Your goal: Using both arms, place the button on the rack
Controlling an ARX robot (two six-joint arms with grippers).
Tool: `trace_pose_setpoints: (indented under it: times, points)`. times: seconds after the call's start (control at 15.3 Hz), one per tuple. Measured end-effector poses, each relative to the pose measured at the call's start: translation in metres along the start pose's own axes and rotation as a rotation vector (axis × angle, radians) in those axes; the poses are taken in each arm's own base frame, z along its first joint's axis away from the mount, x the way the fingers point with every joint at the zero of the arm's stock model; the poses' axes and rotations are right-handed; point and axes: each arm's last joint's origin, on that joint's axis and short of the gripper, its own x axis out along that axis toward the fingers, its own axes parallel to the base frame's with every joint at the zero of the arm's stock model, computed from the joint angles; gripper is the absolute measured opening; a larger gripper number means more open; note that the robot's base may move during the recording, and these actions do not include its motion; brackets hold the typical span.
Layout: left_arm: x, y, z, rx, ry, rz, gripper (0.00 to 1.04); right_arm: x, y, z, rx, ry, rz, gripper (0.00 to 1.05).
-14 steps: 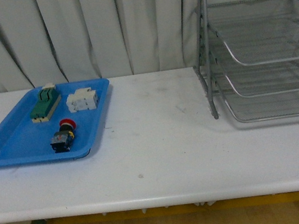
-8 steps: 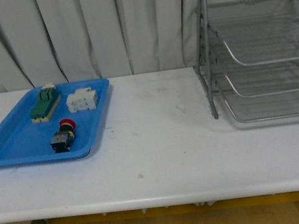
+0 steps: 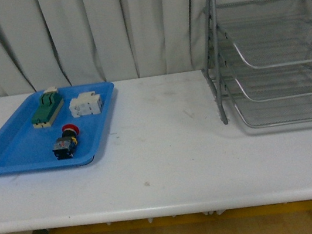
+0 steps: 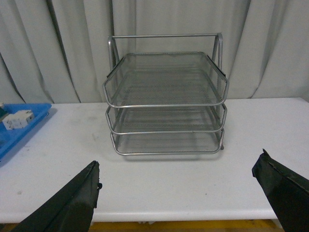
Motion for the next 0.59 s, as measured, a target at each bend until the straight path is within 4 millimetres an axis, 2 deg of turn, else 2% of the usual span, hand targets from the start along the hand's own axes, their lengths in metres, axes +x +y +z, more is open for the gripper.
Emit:
trace_pose_setpoints:
  times: [0.59]
  points:
    - [0.0,0.0,0.0,0.0,0.0,0.0,0.98,0.0,0.0,-0.0001,0.0,0.0,0.0,0.98]
